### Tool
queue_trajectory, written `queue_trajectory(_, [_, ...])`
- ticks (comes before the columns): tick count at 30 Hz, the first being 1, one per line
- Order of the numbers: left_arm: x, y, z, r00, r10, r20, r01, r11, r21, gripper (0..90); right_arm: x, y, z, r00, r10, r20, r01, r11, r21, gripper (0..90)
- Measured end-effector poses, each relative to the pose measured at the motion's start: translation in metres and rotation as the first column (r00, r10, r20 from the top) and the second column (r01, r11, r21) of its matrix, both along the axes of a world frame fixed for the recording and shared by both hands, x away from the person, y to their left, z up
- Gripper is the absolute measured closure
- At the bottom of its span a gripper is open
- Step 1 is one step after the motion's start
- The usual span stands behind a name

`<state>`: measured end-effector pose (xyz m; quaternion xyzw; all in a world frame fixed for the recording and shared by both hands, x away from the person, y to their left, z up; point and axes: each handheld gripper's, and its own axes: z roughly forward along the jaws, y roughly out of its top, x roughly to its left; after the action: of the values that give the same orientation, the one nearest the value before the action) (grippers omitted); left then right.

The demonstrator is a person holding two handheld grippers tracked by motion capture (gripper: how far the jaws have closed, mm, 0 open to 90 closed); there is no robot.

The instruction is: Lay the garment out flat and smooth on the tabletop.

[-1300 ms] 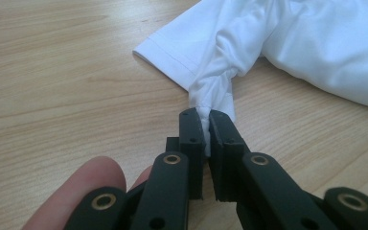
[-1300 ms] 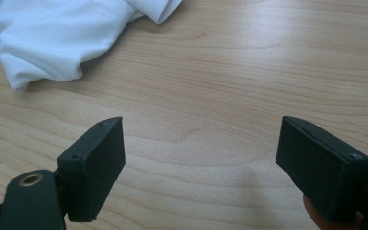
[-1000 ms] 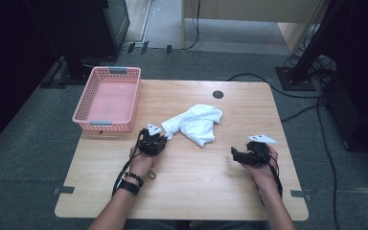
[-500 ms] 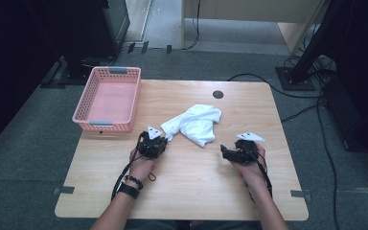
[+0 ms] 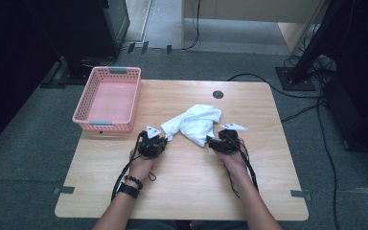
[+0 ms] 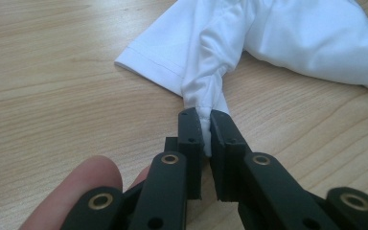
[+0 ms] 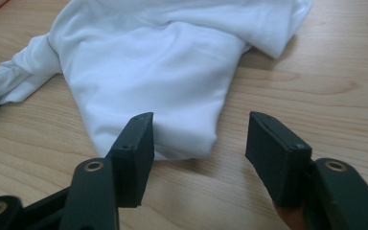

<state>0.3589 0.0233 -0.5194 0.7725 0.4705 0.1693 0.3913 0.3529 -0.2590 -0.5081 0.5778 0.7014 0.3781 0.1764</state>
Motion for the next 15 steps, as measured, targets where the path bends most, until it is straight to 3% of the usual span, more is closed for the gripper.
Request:
queue_trajectory(3, [0.0, 0.0, 0.0, 1.0, 0.0, -0.002, 0.0, 1.0, -0.003, 86.1, 0.004, 0.006, -0.008, 0.9998, 0.002, -0.019, -0.002, 1.0, 0.005, 60.3])
queue_trajectory(6, [0.0, 0.0, 0.0, 1.0, 0.001, -0.002, -0.001, 1.0, -0.005, 86.0, 0.006, 0.007, -0.01, 0.9999, 0.013, -0.01, -0.013, 0.9996, 0.025, 76.6])
queue_trajectory(8, [0.001, 0.001, 0.0, 1.0, 0.002, -0.002, -0.002, 1.0, -0.004, 85.6, 0.005, 0.008, -0.01, 0.9997, 0.026, 0.0, -0.026, 0.9996, 0.013, 84.3])
queue_trajectory(15, [0.002, 0.003, 0.0, 0.9998, 0.015, -0.013, -0.015, 0.9997, -0.022, 85.3, -0.007, -0.006, 0.0, 0.9974, 0.07, 0.016, -0.069, 0.9971, -0.03, 87.7])
